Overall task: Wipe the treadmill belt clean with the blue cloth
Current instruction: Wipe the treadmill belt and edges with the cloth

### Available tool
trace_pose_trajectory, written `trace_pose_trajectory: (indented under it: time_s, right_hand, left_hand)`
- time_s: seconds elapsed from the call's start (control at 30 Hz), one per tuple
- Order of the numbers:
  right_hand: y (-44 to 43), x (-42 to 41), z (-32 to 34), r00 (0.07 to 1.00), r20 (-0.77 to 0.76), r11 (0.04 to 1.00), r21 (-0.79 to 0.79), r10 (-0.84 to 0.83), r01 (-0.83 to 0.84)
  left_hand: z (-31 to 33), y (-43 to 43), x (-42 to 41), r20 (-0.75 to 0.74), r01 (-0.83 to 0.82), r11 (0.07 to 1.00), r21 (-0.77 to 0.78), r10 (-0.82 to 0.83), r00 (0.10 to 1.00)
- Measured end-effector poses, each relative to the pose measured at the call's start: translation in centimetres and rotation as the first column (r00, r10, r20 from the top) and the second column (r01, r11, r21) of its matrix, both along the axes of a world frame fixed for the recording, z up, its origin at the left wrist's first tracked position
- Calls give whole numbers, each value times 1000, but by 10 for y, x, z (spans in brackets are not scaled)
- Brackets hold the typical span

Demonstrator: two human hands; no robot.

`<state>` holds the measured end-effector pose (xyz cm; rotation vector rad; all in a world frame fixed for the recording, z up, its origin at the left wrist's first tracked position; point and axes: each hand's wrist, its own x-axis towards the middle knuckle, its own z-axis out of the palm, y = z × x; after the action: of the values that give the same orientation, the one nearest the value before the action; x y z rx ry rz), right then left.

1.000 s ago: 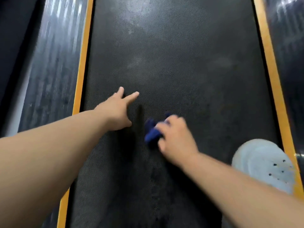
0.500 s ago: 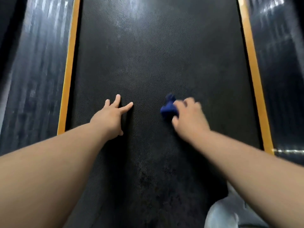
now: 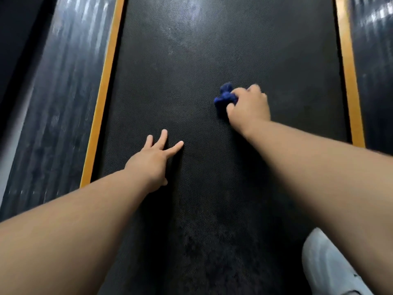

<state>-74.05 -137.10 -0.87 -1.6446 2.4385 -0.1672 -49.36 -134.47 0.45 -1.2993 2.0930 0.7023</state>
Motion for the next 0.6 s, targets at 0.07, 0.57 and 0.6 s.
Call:
trace_pose_trajectory:
  time_s: [0.07, 0.57, 0.6]
  right_hand:
    - [32, 23, 0, 978, 71, 981, -14, 196, -196]
    - [152, 0, 2, 992, 125, 999, 10, 30, -32]
    - [168, 26, 0, 981, 158, 993, 7, 115, -117]
  left_hand:
    - [1, 2, 0, 9, 7, 1000, -5, -7, 1000]
    - [11, -3, -17, 168, 94, 995, -29, -88, 982]
    - [13, -4, -20, 181, 106, 994, -38, -97, 979]
